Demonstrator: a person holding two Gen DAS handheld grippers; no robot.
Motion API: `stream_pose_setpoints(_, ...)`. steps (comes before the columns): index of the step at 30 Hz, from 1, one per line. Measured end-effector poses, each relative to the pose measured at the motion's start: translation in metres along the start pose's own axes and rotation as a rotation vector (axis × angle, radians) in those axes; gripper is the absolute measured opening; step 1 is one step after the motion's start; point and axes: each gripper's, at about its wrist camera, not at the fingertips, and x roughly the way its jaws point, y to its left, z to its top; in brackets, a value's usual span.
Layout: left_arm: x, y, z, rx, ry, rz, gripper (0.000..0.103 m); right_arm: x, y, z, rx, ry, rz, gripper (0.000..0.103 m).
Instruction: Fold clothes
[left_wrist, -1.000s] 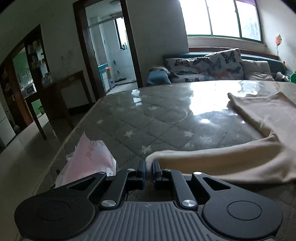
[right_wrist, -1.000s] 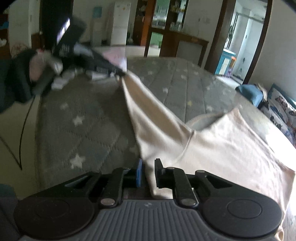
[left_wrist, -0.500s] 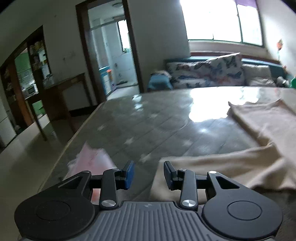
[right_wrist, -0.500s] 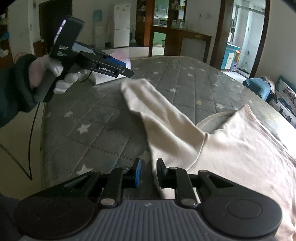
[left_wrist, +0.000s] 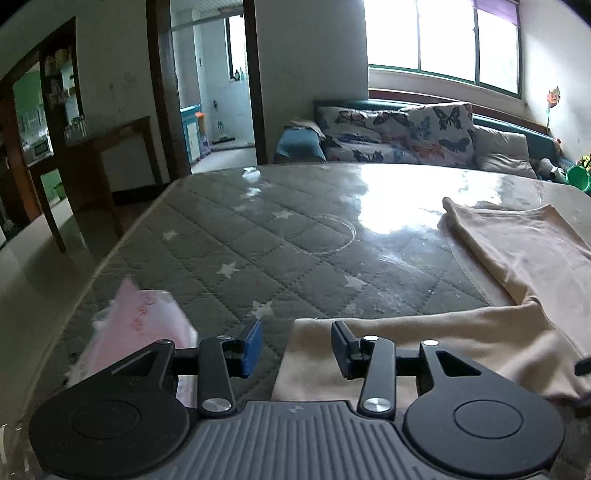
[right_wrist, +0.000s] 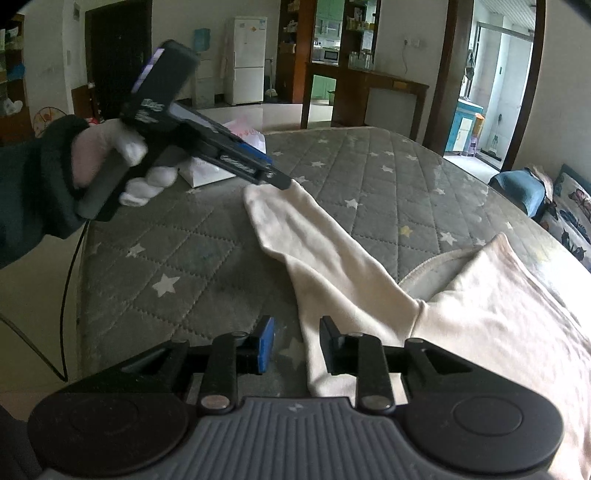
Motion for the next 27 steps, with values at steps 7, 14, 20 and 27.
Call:
stream_pose_setpoints(7,0.023,-0.011,0.001,0.075,0.001,0.064,0.035,-0.001,-0.004,-0.012,0.026,0.026,-0.008,0.029)
stream_pose_setpoints(14,0.034,-0.025,0.003,0.173,-0.027,0.131,0.035,0.004,-0.007,-0.021,0.05,0.05,0.025,0.029)
stream_pose_setpoints(20,0.037,-0.022,0.005,0.133,-0.026,0.145,0.042,-0.003,-0.01,-0.024,0.078,0.033,0.041,0.029)
stream_pose_setpoints(27,0.018,-0.023,0.01,0.116,-0.059,0.13,0.043,-0.07,-0.032,-0.048,0.236,-0.072,-0.058,0.028)
